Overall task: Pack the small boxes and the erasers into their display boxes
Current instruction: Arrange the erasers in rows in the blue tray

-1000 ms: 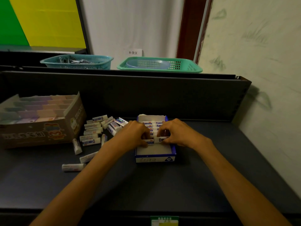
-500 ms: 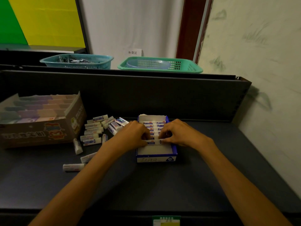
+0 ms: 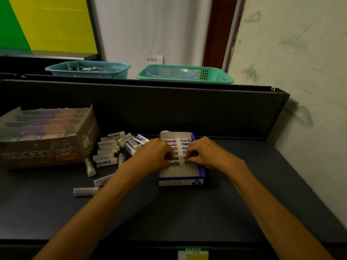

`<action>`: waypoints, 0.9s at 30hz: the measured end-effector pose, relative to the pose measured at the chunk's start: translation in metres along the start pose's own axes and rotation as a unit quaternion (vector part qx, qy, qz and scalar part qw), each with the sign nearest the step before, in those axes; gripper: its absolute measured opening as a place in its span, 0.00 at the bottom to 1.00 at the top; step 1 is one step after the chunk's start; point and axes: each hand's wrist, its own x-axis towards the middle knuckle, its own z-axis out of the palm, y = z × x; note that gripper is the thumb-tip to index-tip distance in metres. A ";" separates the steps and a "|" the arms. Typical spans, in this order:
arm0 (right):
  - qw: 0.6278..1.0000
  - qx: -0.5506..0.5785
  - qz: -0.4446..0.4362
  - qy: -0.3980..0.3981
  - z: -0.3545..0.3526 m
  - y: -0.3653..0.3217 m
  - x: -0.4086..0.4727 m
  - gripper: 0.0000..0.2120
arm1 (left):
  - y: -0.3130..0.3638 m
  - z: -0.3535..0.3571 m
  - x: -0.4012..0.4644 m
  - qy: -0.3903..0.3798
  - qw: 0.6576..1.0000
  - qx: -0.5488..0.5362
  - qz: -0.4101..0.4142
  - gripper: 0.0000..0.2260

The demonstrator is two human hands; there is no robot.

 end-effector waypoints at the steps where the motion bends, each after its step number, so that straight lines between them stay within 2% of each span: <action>1: 1.000 -0.006 0.002 0.003 0.000 -0.001 0.000 0.08 | 0.001 0.000 -0.001 0.003 1.000 -0.001 0.000 0.13; 7: 1.000 -0.027 0.009 0.009 -0.003 -0.009 -0.002 0.12 | 0.000 -0.008 -0.010 0.022 0.999 -0.034 0.003 0.14; 11: 0.995 -0.052 -0.008 0.085 -0.011 -0.026 0.000 0.17 | -0.014 -0.027 -0.023 0.087 0.996 0.018 -0.028 0.16; 17: 0.987 -0.100 -0.042 0.119 -0.016 -0.064 0.012 0.23 | -0.049 -0.044 -0.051 0.055 0.988 0.098 -0.106 0.23; 27: 0.986 -0.097 -0.078 0.110 -0.001 -0.118 0.044 0.22 | -0.099 -0.049 -0.103 0.038 0.986 0.073 -0.146 0.22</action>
